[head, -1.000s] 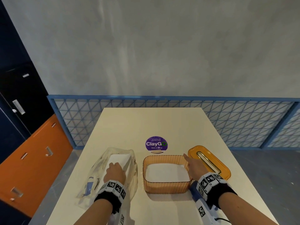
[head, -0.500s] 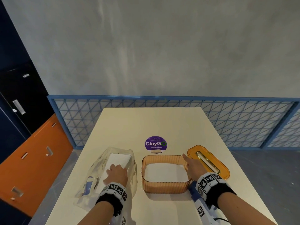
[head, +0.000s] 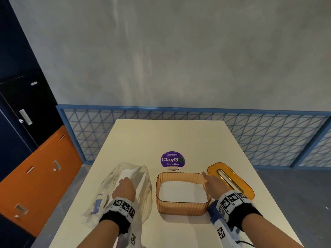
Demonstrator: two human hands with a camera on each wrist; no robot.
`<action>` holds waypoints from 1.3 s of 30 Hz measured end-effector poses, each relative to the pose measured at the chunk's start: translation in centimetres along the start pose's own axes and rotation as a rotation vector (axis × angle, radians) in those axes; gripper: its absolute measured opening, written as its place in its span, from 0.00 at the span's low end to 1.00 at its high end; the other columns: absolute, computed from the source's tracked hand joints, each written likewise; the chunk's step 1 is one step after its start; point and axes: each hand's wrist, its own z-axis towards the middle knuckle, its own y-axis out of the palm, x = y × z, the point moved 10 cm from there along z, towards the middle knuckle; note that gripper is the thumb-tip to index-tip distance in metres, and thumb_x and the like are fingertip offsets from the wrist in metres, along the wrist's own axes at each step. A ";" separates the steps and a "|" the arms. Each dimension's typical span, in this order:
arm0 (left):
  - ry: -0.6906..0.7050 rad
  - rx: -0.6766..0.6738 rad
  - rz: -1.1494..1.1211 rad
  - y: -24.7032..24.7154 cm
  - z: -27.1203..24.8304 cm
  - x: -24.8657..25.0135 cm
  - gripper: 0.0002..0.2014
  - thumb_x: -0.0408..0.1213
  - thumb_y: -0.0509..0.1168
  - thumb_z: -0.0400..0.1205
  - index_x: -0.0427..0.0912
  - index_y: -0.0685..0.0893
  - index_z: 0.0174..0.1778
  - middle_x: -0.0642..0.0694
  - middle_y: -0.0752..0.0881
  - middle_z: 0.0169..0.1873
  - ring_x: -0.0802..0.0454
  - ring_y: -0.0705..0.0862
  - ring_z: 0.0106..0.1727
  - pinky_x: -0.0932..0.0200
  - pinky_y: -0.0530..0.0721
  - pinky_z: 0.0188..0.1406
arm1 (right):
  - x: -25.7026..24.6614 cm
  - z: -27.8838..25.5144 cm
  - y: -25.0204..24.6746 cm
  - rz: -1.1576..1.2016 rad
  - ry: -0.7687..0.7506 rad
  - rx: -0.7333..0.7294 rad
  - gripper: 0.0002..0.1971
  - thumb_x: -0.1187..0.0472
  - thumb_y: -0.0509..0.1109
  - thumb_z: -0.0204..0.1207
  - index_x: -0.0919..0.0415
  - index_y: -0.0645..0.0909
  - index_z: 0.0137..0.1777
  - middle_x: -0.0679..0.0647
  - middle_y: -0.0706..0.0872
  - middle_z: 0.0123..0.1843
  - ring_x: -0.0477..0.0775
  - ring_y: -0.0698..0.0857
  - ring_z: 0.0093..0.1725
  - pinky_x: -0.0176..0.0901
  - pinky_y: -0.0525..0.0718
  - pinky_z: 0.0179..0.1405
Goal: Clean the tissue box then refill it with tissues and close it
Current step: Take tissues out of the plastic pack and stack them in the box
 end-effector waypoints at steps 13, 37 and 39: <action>0.674 0.557 -0.174 -10.2 -9.6 7.5 0.22 0.27 0.59 0.72 0.42 0.76 0.63 0.40 0.89 0.56 0.43 0.90 0.54 0.50 0.89 0.46 | -16.3 -5.4 -4.8 1.386 -0.206 -0.524 0.31 0.38 0.55 0.80 0.65 0.77 0.66 0.64 0.87 0.54 0.67 0.88 0.50 0.54 0.89 0.46; 0.185 0.003 -1.363 -4.2 -4.1 10.7 0.13 0.20 0.53 0.80 0.40 0.71 0.56 0.47 0.78 0.48 0.51 0.77 0.50 0.62 0.76 0.46 | -4.5 -4.1 -7.2 1.145 -0.360 0.106 0.09 0.59 0.66 0.80 0.49 0.80 0.58 0.50 0.87 0.55 0.51 0.85 0.54 0.42 0.83 0.53; 0.186 0.054 -1.347 -4.0 -4.4 10.4 0.13 0.20 0.54 0.80 0.39 0.72 0.56 0.47 0.79 0.47 0.53 0.78 0.48 0.61 0.77 0.46 | -3.9 -3.7 -6.3 1.189 -0.337 0.086 0.11 0.59 0.67 0.79 0.50 0.80 0.60 0.53 0.87 0.57 0.54 0.85 0.57 0.48 0.84 0.58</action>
